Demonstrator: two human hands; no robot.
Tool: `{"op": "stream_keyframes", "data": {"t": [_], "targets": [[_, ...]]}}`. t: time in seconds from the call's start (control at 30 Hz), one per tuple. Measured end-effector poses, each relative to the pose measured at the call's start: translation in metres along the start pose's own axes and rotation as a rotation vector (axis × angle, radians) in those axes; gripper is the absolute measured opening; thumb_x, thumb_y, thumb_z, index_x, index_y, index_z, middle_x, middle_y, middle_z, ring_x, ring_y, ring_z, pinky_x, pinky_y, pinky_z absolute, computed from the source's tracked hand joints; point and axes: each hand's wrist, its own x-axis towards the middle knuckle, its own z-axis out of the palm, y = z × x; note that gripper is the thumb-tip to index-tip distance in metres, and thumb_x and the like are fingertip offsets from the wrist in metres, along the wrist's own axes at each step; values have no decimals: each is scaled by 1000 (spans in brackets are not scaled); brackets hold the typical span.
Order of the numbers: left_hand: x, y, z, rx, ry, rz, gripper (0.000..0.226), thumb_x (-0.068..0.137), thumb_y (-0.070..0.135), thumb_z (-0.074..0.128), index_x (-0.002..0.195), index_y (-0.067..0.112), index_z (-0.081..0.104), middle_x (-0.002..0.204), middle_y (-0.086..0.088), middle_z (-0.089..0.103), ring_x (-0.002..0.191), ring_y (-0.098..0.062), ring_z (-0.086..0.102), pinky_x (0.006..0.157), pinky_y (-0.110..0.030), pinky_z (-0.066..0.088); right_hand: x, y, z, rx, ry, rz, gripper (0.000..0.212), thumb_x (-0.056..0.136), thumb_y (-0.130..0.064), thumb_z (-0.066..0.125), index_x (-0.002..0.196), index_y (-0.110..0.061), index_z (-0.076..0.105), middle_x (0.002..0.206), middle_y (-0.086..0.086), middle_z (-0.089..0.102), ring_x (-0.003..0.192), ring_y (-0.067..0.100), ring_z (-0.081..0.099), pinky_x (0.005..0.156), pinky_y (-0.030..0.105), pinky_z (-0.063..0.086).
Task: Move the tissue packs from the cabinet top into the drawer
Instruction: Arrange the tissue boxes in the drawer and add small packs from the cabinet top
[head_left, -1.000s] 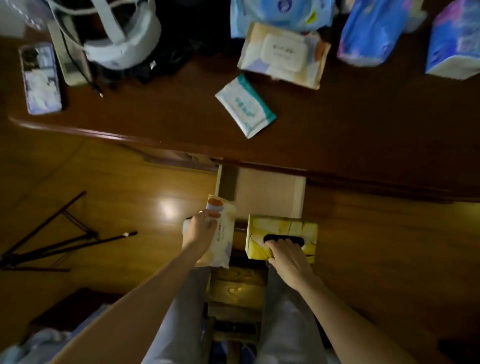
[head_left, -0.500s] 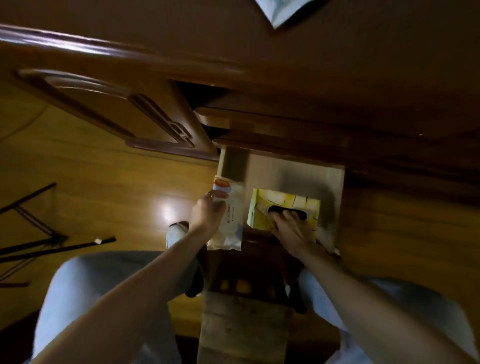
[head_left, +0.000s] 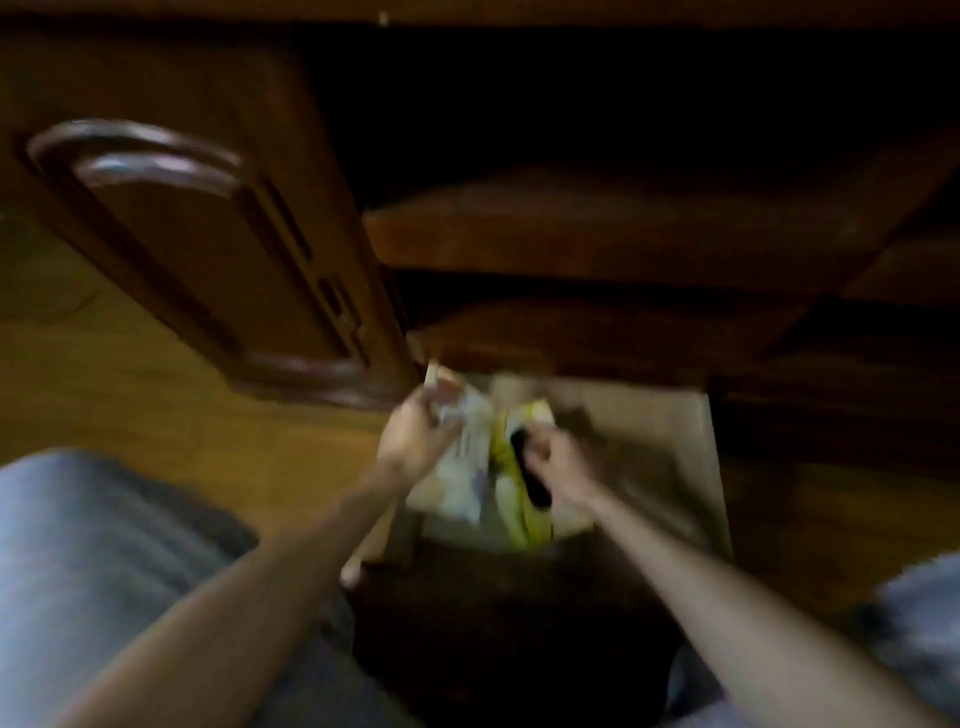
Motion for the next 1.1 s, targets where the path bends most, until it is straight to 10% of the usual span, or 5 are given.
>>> {"op": "stream_keyframes", "data": {"t": [0.37,0.6,0.87,1.1], "targets": [[-41,27,-16,-180,51,-187,22,93,20,65,96,38,53,110,2,69,93,-16,70,85,-44,61,-57,16,-46,-38,-44,229,76,97,-29,67,159,-20,25,159,14,38,141,32,44,114,46,40],[-16,-3,-9,-162,176,-210,23,93,17,61,99,39,54,104,7,68,89,-11,67,65,-25,53,-8,19,-7,82,-51,194,81,96,-18,67,160,-18,18,153,12,47,133,32,50,104,35,42],[-20,-34,-27,-304,381,-363,33,92,15,57,125,20,58,120,-4,68,111,-26,65,102,-47,52,2,38,12,-108,-104,175,108,96,-18,65,154,-46,-22,154,17,41,97,43,69,75,48,58],[-39,-44,-29,-496,505,-434,31,85,14,55,113,22,64,114,-2,69,107,-22,66,102,-47,52,-33,-8,106,45,-163,180,119,94,-18,69,151,-29,-35,170,7,0,146,37,35,112,48,40]]}}
